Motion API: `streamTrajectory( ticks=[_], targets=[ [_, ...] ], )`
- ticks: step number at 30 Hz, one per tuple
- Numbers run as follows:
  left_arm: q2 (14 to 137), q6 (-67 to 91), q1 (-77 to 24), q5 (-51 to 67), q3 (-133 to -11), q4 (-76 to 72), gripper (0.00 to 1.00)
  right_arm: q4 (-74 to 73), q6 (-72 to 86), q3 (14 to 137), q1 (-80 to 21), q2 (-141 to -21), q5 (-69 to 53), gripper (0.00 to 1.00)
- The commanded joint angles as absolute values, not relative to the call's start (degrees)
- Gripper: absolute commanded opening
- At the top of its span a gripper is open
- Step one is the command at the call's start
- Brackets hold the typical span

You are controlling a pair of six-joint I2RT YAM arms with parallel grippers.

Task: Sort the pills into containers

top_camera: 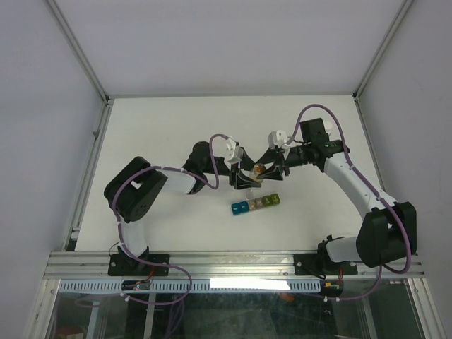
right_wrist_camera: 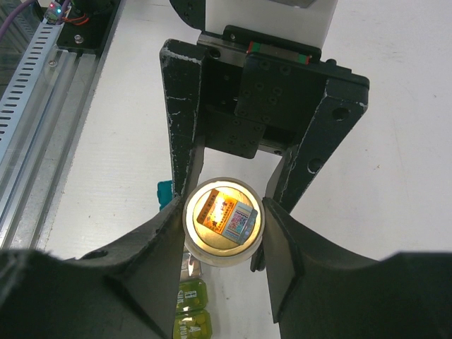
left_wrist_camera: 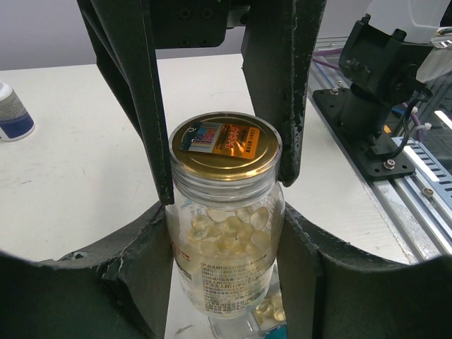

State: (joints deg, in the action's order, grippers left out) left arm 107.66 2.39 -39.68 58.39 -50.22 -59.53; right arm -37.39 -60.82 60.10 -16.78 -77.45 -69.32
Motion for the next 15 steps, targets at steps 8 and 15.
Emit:
streamTrajectory(
  ticks=[8,15],
  targets=[
    [104.88,2.74,-39.63,42.35,-48.26,-65.81,0.0,-26.48,-45.16,60.83,-18.55,-78.99,-64.3,0.13],
    [104.24,2.11,-39.64,38.37,-47.44,-65.82,0.0,-24.92,-41.84,61.51,-19.77,-80.26,-61.47,0.0]
  ],
)
